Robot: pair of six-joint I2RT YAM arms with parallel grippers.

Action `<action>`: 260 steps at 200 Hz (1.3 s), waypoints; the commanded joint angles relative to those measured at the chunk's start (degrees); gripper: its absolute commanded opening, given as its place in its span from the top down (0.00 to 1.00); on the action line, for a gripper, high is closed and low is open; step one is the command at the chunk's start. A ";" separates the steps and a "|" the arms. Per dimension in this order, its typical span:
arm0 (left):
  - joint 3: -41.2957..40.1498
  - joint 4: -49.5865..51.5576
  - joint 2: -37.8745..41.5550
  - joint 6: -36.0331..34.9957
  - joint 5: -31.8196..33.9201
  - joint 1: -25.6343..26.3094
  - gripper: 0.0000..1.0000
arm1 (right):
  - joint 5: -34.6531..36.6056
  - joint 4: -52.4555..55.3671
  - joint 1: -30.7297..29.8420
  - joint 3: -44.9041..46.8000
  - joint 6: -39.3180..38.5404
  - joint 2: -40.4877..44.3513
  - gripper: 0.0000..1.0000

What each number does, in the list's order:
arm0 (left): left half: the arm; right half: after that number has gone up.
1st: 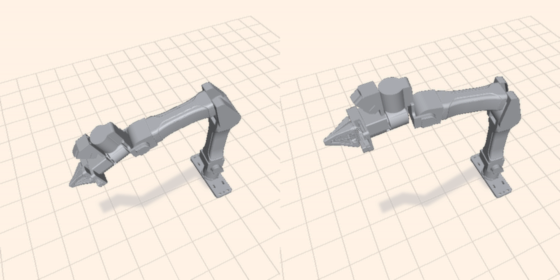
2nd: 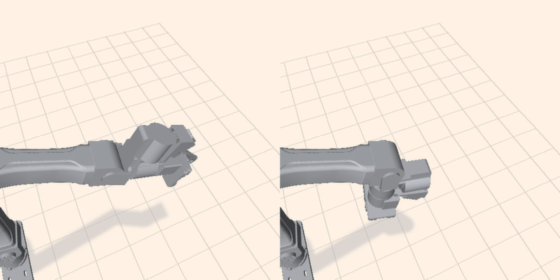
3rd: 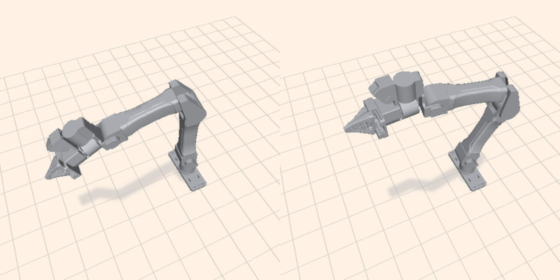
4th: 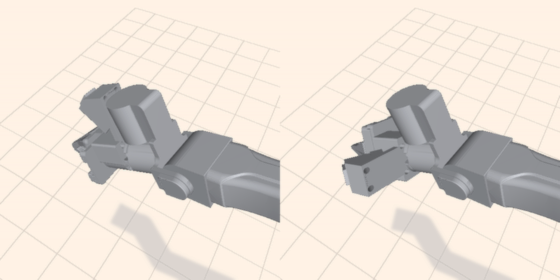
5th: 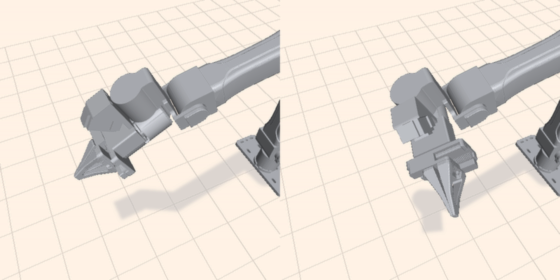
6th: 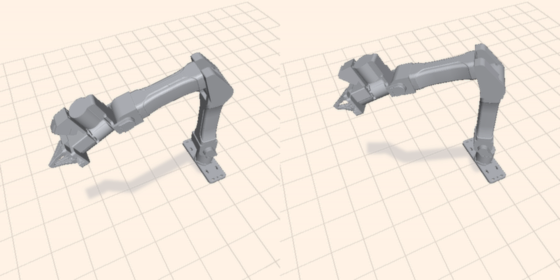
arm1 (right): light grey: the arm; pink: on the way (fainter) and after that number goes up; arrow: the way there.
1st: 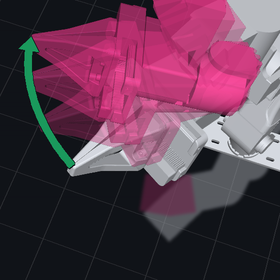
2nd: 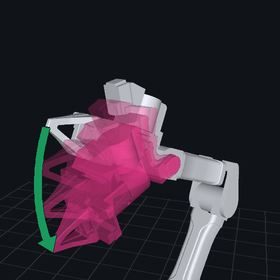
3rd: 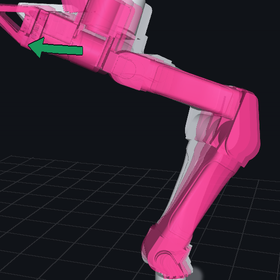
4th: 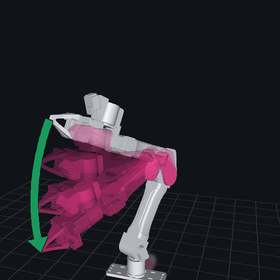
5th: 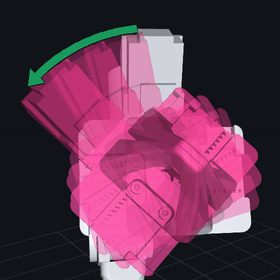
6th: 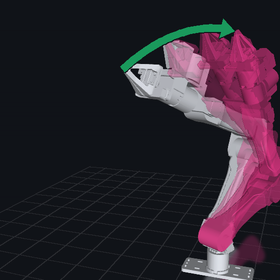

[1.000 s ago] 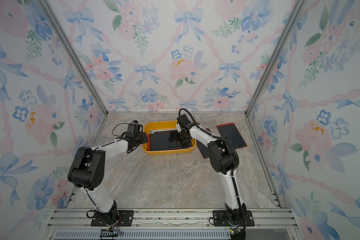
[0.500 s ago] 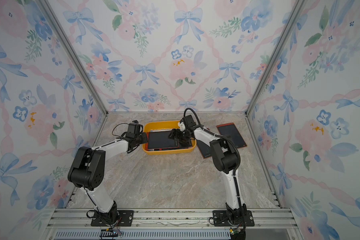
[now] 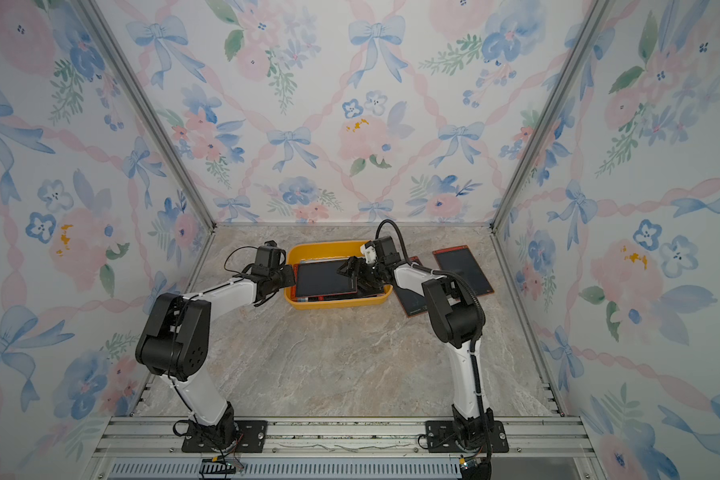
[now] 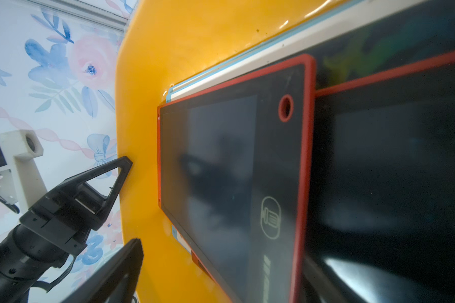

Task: Take out the writing tablet from the storage box
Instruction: Pick up the writing tablet from the storage box.

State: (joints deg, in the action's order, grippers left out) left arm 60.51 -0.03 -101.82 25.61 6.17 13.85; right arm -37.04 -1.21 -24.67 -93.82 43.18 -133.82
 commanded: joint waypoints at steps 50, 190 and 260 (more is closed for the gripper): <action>-1.07 3.77 -0.84 1.64 -2.75 1.53 1.00 | -0.21 0.40 0.64 2.24 1.52 -0.57 0.22; -0.65 3.78 -1.37 1.73 -3.17 2.14 1.00 | -1.48 -2.96 0.16 3.81 2.86 0.09 0.48; -0.39 3.77 -1.72 1.55 -3.45 2.21 1.00 | -2.86 -5.32 -0.05 4.18 4.19 1.30 0.55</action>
State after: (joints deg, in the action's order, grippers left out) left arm 60.53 0.10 -101.82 25.85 6.20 14.28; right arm -38.20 -4.58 -24.38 -90.45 46.81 -133.82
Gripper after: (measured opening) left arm 0.086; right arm 0.456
